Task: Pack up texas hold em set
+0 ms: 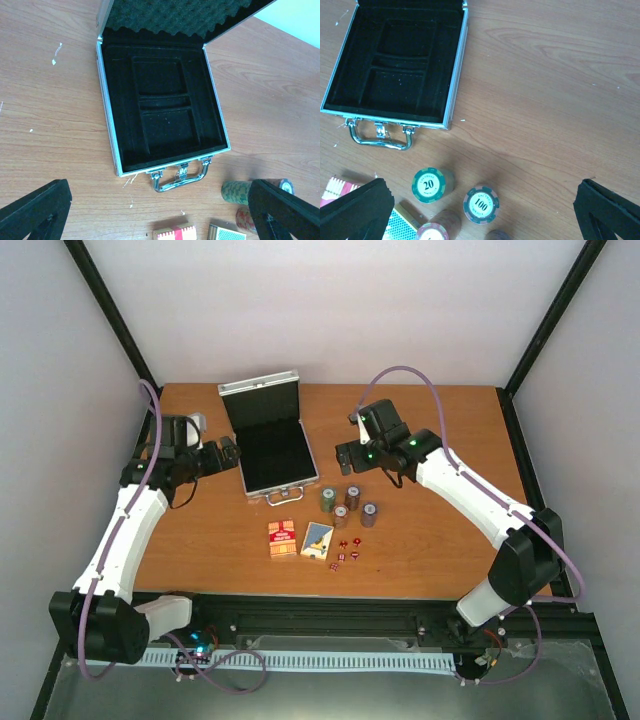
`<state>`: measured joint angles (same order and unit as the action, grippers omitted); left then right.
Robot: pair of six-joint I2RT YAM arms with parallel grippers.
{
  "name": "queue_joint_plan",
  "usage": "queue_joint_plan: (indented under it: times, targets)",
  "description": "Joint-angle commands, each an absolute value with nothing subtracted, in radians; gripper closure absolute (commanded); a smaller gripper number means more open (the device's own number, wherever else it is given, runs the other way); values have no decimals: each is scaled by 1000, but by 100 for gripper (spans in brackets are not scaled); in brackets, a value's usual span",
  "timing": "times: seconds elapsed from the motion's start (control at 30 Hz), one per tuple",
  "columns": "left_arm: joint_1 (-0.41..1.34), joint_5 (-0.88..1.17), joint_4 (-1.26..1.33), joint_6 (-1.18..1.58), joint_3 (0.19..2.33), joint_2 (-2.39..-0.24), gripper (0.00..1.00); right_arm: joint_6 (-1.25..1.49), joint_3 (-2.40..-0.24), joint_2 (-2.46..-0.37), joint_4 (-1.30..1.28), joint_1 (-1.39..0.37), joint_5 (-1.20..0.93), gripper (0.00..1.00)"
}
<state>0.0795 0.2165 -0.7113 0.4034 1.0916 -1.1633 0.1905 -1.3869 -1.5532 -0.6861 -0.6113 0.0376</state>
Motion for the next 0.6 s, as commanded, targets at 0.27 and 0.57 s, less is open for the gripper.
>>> queue_joint_plan:
  times: [0.27,0.57]
  targets:
    - [85,235,-746,368,1156,-1194,0,137,-1437,-1564,-722,-618,41,0]
    - [195,136,-787,333,1094,-1204,0,102,-1403,-1601,-707,-628,-98,1]
